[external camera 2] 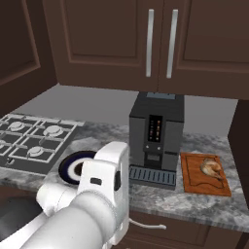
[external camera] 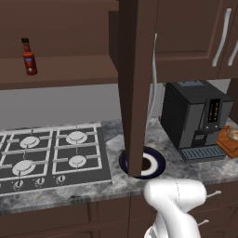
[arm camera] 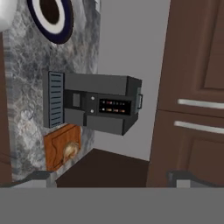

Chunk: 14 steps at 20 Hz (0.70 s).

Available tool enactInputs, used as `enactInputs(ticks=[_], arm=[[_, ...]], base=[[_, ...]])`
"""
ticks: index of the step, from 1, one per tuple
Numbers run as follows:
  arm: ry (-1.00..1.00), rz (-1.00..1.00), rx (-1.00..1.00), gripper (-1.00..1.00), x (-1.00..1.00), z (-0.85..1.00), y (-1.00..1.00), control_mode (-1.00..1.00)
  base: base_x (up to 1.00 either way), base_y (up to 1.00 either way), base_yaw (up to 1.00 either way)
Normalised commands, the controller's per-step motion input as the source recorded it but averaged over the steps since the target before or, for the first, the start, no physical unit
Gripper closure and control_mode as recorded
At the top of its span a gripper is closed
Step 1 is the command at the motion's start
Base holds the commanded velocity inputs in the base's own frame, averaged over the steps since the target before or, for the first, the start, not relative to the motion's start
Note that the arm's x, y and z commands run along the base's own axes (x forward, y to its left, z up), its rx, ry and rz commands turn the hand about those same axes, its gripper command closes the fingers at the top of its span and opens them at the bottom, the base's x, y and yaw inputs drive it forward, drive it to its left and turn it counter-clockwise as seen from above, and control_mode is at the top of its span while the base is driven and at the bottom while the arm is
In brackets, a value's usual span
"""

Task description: Pick the chicken drumstick from the plate and place it on the cutting board. Then pick the condiment bottle from the cabinet and place it next to the cutting board.

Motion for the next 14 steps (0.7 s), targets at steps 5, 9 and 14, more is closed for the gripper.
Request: enactInputs(ticks=[5, 9, 14], arm=[[0.0, 0.0, -0.11, -1.0, -0.22, 0.19, 0.5, -1.0], [0.0, -0.02, -0.13, -1.0, -0.17, 0.28, 0.59, -1.0], [0.0, -0.01, -0.11, -1.0, -0.22, 0.33, 0.42, -1.0]], base=[[0.0, 0.0, 0.0], [0.0, 0.0, 0.0], [0.0, 0.0, 0.0]])
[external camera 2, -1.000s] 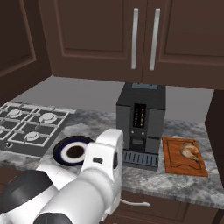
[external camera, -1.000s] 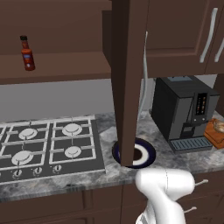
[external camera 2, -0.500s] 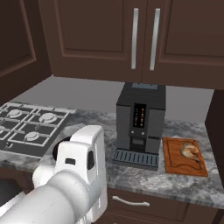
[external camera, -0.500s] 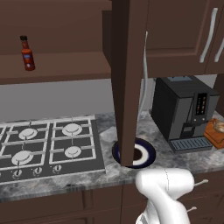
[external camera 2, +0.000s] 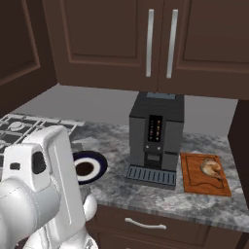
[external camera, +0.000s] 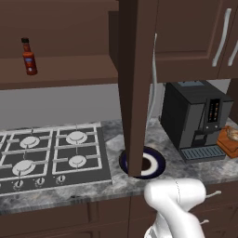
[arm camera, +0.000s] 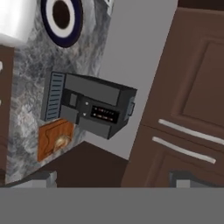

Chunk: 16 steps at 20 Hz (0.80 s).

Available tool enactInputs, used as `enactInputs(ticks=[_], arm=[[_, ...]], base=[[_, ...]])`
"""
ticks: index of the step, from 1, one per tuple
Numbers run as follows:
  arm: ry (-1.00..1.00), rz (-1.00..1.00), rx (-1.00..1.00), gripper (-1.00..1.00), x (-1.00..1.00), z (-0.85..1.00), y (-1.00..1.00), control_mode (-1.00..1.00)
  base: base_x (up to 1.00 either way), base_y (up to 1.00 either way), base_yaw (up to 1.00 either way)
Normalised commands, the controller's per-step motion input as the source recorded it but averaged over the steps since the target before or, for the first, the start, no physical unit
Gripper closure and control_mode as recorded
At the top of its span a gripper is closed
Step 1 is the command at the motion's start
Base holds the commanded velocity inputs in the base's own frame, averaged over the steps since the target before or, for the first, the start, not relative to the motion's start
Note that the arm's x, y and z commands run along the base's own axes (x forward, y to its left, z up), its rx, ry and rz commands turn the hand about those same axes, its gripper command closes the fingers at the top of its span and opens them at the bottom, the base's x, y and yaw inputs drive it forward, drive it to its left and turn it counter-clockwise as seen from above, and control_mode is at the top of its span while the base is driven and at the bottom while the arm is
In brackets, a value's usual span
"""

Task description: Pick the chicken drumstick from the plate and place it on the cutting board. Then pick the condiment bottle from the cabinet and place it next to the cutting board.

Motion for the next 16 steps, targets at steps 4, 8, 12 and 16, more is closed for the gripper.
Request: enactInputs(ticks=[4, 8, 12, 16], arm=[[-0.01, 0.0, -0.09, -1.0, -0.34, 0.39, 0.25, -1.0], [-0.05, 0.0, -0.07, -1.0, -0.35, 0.34, 0.2, -1.0], [-0.08, 0.0, -0.07, -1.0, -0.28, 0.29, 0.27, -1.0], [-0.03, 0.0, -0.03, -1.0, -0.11, 0.12, 0.14, 1.0]], base=[[0.0, 0.0, 0.0], [0.0, 0.0, 0.0], [0.0, 0.0, 0.0], [-0.03, 0.12, 0.0]])
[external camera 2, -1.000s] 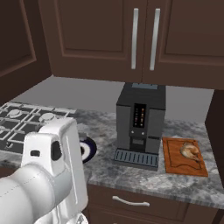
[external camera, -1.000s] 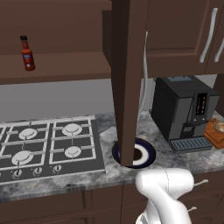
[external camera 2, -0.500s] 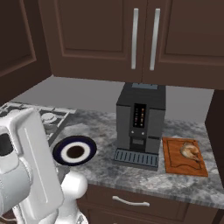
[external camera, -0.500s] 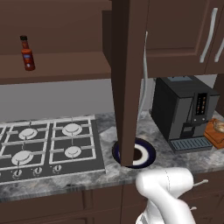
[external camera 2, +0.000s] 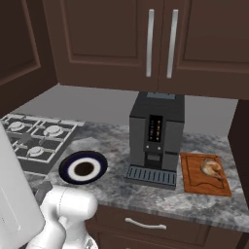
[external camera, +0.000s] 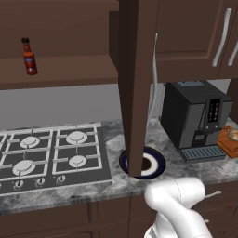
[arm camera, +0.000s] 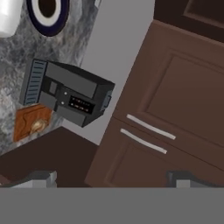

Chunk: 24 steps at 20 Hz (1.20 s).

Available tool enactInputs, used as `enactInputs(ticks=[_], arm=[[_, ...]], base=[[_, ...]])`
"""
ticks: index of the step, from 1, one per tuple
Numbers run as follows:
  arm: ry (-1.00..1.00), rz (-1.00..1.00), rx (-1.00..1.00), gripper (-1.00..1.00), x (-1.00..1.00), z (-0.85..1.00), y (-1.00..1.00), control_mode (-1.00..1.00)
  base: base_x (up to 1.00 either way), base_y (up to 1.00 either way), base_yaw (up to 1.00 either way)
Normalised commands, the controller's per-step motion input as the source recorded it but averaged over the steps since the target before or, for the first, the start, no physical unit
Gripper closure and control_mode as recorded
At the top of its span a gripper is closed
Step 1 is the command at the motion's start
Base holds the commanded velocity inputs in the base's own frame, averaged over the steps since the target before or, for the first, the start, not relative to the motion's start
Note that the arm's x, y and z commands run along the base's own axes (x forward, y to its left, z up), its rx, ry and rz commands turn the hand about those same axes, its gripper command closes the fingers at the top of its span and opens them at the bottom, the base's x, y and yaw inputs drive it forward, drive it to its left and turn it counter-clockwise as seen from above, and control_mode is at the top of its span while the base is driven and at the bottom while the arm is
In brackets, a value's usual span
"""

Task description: Pick the chicken drumstick from the plate and place it on the cutting board. Then pick the condiment bottle from the cabinet and place it next to the cutting board.

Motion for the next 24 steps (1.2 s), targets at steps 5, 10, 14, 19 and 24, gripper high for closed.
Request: enactInputs(ticks=[5, 10, 14, 19, 24], arm=[[0.0, 0.0, 0.0, -1.0, 0.0, 0.0, 0.0, 1.0], [0.0, 0.0, 0.0, -1.0, 0.0, 0.0, 0.0, 1.0], [0.0, 0.0, 0.0, -1.0, 0.0, 0.0, 0.0, 1.0], [0.0, 0.0, 0.0, -1.0, 0.0, 0.0, 0.0, 1.0], [0.0, 0.0, 0.0, -1.0, 0.0, 0.0, 0.0, 1.0]], base=[[0.0, 0.04, 0.0], [-0.08, 0.0, 0.0], [-0.58, 0.0, 0.0], [-0.74, 0.0, 0.0], [-0.69, 0.04, 0.0]])
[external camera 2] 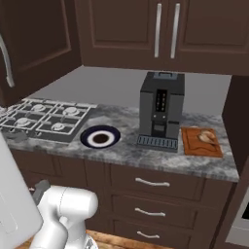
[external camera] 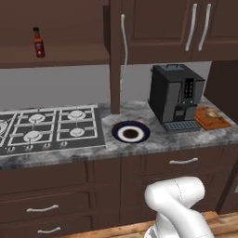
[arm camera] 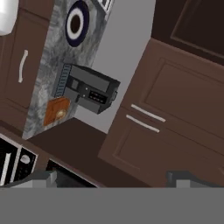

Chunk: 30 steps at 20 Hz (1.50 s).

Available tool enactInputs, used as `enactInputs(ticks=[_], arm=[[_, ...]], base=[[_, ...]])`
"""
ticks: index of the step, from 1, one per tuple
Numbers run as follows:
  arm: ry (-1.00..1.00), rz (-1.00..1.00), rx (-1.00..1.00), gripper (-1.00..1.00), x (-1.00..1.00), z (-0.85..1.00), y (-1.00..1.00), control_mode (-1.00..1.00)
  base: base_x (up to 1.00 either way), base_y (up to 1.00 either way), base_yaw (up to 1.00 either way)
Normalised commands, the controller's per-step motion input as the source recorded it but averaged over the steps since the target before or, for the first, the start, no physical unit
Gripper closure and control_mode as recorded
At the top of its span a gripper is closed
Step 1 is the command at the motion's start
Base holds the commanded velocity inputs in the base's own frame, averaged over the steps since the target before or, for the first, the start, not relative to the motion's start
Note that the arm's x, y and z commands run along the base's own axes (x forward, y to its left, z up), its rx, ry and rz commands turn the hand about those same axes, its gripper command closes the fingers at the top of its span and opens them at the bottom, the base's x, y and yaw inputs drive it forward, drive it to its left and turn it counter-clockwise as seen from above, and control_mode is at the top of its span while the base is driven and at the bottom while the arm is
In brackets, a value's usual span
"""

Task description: Pick the chicken drumstick from the plate and place it on the cutting board. Then pick the condiment bottle from the cabinet and place it next to the cutting board.

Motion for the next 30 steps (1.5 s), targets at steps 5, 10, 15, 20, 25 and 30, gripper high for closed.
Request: enactInputs(ticks=[5, 10, 15, 20, 25, 30], arm=[[0.0, 0.0, 0.0, -1.0, 0.0, 0.0, 0.0, 1.0], [0.0, 0.0, 0.0, -1.0, 0.0, 0.0, 0.0, 1.0], [0.0, 0.0, 0.0, -1.0, 0.0, 0.0, 0.0, 1.0], [0.0, 0.0, 0.0, -1.0, 0.0, 0.0, 0.0, 1.0], [0.0, 0.0, 0.0, -1.0, 0.0, 0.0, 0.0, 1.0], [0.0, 0.0, 0.0, -1.0, 0.0, 0.0, 0.0, 1.0]], base=[[-0.53, 0.32, 0.0], [-0.37, 0.68, 0.0], [-0.28, 0.88, 0.0], [-0.23, 0.93, 0.0], [-0.18, 0.98, 0.0], [-0.16, 0.96, 0.0]])
